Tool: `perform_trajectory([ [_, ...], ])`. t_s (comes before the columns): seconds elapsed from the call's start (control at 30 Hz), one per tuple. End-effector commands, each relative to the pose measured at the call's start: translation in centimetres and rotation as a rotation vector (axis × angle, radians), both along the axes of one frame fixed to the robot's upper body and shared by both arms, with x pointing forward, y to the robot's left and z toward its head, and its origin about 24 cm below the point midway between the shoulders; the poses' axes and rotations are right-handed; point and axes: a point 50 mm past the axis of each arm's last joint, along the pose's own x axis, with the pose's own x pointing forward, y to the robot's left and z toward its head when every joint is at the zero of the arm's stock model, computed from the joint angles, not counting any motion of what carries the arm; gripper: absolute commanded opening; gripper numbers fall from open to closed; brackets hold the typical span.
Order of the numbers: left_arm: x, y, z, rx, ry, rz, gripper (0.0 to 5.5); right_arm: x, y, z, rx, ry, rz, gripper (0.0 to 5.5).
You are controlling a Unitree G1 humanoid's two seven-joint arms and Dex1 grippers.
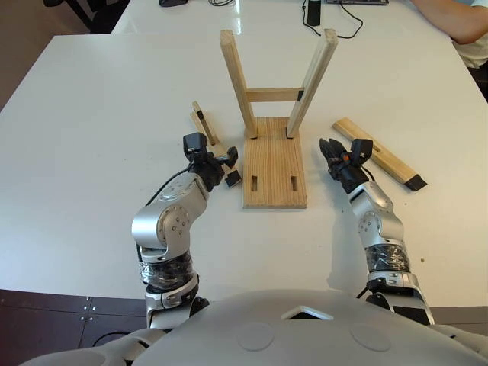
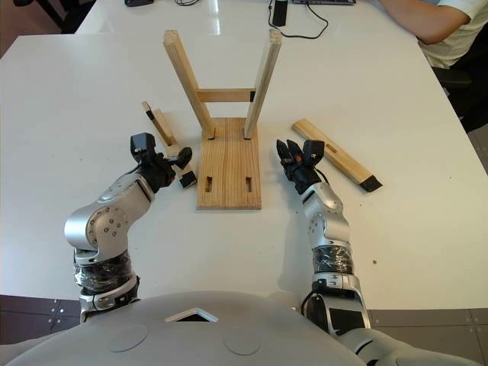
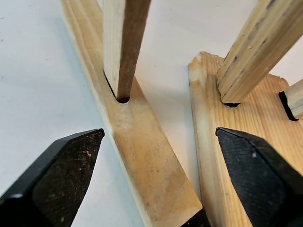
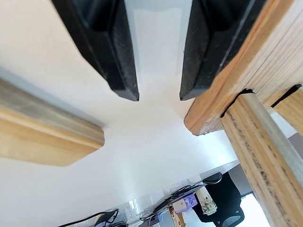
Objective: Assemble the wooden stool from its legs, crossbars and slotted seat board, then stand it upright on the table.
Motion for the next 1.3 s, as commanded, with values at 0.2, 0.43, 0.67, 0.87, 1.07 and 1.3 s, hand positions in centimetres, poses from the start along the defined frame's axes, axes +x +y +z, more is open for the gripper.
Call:
perform_trajectory([
  [0.2, 0.4, 0.4, -2.1, 0.034, 0.221, 0.079, 4.38, -1.6, -0.2, -3.3, 0.007, 0.176, -0.010, 1.58],
  [0.43, 0.1, 0.5, -1.5, 0.129, 0.257, 0.098, 4.38, -2.2, 0.4, -3.6, 0.015, 0.185, -0.010, 1.58],
  [0.67, 0.1, 0.5, -1.2, 0.193, 0.246, 0.057, 4.38, -2.5, 0.5, -4.0, 0.021, 0.194, -0.030, 1.58],
  [0.87, -0.7, 1.3, -2.2, 0.221, 0.310, 0.053, 4.38, -2.8, 0.6, -4.3, 0.023, 0.200, -0.050, 1.58],
  [1.07, -1.1, 2.0, -2.5, 0.251, 0.345, 0.060, 4.19, -3.4, 0.6, -4.6, 0.027, 0.204, -0.068, 1.58],
  [1.3, -1.2, 2.9, -2.6, 0.302, 0.359, 0.046, 3.20, -3.4, -0.3, -4.3, 0.031, 0.189, -0.120, 1.58],
])
